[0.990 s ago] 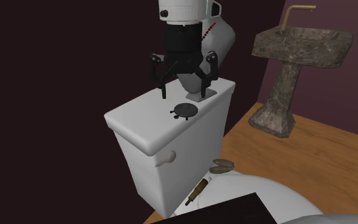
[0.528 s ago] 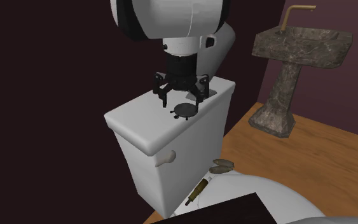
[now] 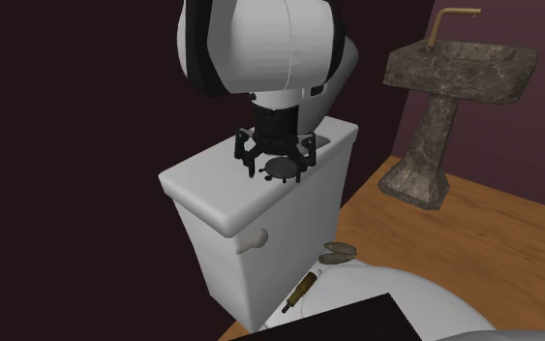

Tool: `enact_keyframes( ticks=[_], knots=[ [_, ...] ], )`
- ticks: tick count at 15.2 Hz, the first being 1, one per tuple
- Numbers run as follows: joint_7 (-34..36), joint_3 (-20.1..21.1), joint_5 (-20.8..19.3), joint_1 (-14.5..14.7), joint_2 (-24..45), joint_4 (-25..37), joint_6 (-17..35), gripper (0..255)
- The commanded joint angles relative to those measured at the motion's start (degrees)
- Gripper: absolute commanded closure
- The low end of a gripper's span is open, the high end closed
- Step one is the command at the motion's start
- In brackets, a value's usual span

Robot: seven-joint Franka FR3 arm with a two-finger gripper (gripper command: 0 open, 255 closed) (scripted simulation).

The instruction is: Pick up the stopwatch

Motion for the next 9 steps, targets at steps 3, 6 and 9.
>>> enact_keyframes(
  ticks=[3, 6, 9],
  knots=[
    [-0.1, -0.1, 0.0, 0.0, 0.2, -0.3, 0.5, 255],
    [-0.1, -0.1, 0.0, 0.0, 0.2, -0.3, 0.5, 255],
    [-0.1, -0.1, 0.0, 0.0, 0.2, -0.2, 0.5, 255]
  ],
)
